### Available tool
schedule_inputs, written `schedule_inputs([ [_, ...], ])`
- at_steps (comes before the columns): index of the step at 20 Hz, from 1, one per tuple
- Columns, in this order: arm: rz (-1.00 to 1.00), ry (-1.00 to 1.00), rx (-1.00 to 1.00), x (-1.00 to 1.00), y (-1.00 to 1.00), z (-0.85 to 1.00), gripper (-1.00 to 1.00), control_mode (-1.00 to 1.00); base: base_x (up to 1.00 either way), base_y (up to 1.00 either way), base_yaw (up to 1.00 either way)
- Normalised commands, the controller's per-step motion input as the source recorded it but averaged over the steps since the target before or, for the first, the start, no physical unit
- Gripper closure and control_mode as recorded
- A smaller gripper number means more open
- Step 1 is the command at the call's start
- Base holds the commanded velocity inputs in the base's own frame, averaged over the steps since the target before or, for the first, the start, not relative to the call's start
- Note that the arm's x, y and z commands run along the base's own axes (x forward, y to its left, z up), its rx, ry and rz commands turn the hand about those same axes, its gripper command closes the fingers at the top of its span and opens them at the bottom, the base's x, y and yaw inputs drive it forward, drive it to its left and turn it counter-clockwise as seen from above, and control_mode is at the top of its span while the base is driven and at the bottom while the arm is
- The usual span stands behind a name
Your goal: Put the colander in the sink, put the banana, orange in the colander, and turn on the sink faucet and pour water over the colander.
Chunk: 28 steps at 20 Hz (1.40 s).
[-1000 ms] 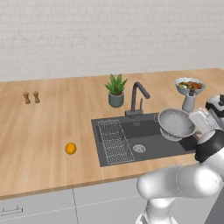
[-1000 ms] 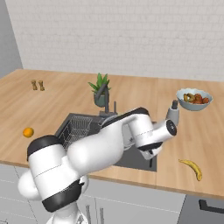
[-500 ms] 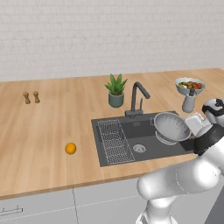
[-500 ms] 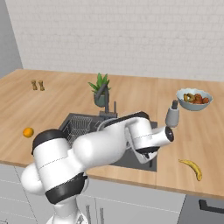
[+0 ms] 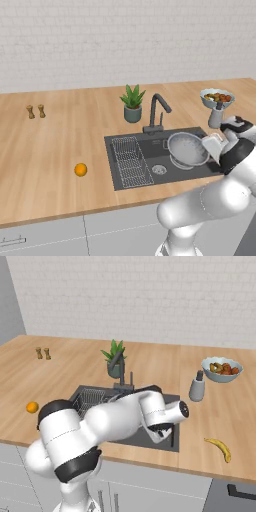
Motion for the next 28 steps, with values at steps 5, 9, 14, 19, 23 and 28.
schedule_inputs([
  [5, 0.14, 0.01, -0.04, 0.38, 0.18, -0.12, 1.00, -1.00, 0.00, 0.00, 0.00],
  [9, 0.17, 0.00, -0.04, 0.34, 0.01, -0.09, 1.00, -1.00, 0.00, 0.00, 0.00],
  [14, 0.15, 0.00, -0.03, 0.15, 0.01, -0.20, 1.00, -1.00, 0.00, 0.00, 0.00],
  [19, 0.08, 0.00, 0.00, 0.12, 0.06, -0.35, 1.00, -1.00, 0.00, 0.00, 0.00],
  [23, 0.02, 0.01, 0.00, 0.14, 0.07, -0.32, 1.00, -1.00, 0.00, 0.00, 0.00],
  [28, 0.00, 0.02, 0.00, 0.10, 0.01, -0.32, 1.00, -1.00, 0.00, 0.00, 0.00],
])
